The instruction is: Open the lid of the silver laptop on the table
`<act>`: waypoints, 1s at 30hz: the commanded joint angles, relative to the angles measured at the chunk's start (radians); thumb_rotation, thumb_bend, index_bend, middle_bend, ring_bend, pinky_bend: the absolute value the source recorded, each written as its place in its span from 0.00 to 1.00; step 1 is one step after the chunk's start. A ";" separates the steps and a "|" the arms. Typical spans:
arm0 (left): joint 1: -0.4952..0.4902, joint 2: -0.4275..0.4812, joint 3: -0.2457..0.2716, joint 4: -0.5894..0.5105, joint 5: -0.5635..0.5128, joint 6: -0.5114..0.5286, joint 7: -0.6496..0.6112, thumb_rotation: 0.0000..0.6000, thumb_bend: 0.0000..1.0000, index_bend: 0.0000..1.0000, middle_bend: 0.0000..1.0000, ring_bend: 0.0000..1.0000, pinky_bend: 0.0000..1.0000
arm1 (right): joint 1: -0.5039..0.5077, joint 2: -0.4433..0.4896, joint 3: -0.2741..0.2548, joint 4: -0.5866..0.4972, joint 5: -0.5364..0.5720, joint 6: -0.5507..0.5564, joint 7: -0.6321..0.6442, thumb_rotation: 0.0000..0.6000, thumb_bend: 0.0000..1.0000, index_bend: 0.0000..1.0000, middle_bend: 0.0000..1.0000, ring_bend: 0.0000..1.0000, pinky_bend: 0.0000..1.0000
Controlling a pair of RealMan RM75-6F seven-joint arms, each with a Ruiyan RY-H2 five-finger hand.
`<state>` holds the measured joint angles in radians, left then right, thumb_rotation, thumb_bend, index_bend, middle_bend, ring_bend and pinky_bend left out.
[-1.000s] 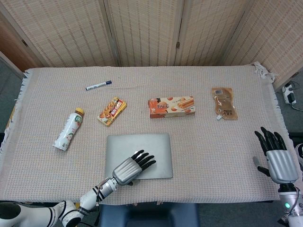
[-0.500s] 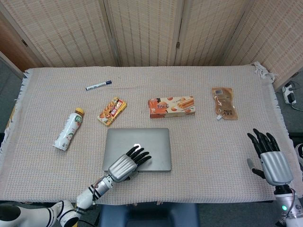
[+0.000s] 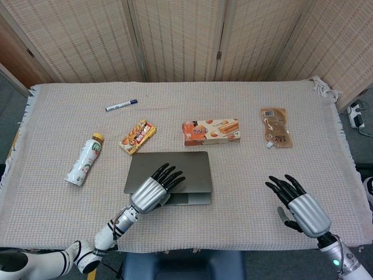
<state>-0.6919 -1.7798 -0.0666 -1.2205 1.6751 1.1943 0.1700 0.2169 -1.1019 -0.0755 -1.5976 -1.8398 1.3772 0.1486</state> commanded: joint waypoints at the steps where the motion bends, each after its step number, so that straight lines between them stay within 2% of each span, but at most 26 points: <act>1: -0.017 0.012 -0.023 -0.015 -0.016 -0.013 0.020 1.00 0.66 0.15 0.14 0.05 0.00 | 0.050 0.018 -0.029 -0.024 -0.051 -0.055 0.033 1.00 0.85 0.00 0.10 0.14 0.04; 5: -0.031 0.026 -0.043 -0.033 -0.033 -0.024 0.039 1.00 0.67 0.15 0.14 0.05 0.00 | 0.107 0.029 -0.051 -0.046 -0.087 -0.134 0.035 1.00 0.98 0.00 0.13 0.17 0.07; 10: -0.040 0.035 -0.058 -0.053 -0.058 -0.039 0.062 1.00 0.67 0.14 0.14 0.05 0.00 | 0.205 0.019 -0.058 -0.079 -0.084 -0.299 0.026 1.00 1.00 0.00 0.12 0.15 0.07; 16: -0.044 0.032 -0.058 -0.054 -0.072 -0.043 0.078 1.00 0.67 0.14 0.14 0.05 0.00 | 0.306 -0.059 -0.005 -0.082 -0.029 -0.452 -0.050 1.00 1.00 0.00 0.06 0.09 0.00; 19: -0.046 0.031 -0.055 -0.052 -0.078 -0.046 0.083 1.00 0.67 0.14 0.14 0.05 0.00 | 0.353 -0.104 0.026 -0.077 0.021 -0.522 -0.073 1.00 1.00 0.00 0.04 0.06 0.00; 30: -0.054 0.031 -0.053 -0.058 -0.093 -0.054 0.097 1.00 0.67 0.13 0.14 0.04 0.00 | 0.479 -0.280 0.099 0.044 0.174 -0.694 -0.153 1.00 1.00 0.00 0.03 0.04 0.00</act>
<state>-0.7460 -1.7490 -0.1197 -1.2781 1.5824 1.1403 0.2667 0.6794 -1.3643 0.0132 -1.5694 -1.6783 0.6998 0.0066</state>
